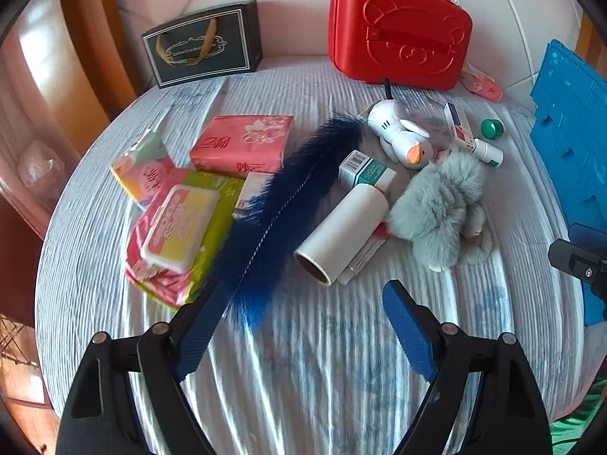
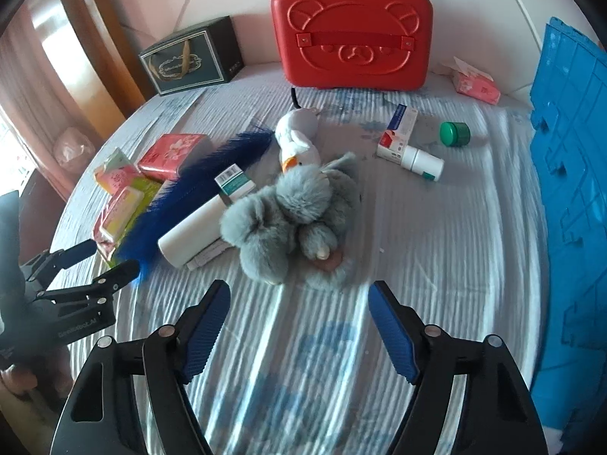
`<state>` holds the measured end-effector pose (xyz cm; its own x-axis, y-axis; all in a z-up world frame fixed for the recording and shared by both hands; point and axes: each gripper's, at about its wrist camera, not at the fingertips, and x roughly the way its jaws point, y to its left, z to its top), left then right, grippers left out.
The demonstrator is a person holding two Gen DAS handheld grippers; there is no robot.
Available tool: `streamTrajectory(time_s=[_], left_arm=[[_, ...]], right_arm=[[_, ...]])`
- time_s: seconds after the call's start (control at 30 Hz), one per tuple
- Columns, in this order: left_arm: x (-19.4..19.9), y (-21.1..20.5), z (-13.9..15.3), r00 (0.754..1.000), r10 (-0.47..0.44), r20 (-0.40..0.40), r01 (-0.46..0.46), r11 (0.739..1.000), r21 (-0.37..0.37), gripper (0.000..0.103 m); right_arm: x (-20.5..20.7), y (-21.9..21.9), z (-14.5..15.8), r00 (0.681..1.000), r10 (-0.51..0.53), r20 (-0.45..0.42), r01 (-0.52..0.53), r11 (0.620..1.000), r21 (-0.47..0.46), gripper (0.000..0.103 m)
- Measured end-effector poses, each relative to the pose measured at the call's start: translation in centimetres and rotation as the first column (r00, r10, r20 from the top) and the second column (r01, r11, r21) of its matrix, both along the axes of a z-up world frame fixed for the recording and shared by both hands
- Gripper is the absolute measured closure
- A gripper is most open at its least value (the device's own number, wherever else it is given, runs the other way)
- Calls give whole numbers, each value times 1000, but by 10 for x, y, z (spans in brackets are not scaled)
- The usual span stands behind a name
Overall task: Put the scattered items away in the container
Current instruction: 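Move both tools toward the grey plush bunny and white lint roller, then grasp the grey plush bunny with the right tool while the left tool grasps the white lint roller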
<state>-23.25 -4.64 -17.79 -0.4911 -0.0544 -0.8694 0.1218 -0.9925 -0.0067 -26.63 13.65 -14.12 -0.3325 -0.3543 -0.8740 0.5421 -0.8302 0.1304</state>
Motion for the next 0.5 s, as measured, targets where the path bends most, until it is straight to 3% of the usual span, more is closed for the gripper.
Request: streamTrajectory(time_s=[0.2, 0.33, 0.5], left_arm=[[-42, 0, -28, 994, -98, 49, 97, 995, 20, 20], [-66, 0, -48, 985, -142, 97, 138, 989, 47, 27], [-85, -1, -71, 973, -173, 154, 160, 983, 91, 31]], right_arm=[[-29, -29, -25, 996, -73, 52, 72, 997, 25, 23], [-53, -53, -42, 991, -110, 78, 107, 993, 44, 3], [-76, -80, -67, 986, -131, 103, 122, 988, 92, 2]])
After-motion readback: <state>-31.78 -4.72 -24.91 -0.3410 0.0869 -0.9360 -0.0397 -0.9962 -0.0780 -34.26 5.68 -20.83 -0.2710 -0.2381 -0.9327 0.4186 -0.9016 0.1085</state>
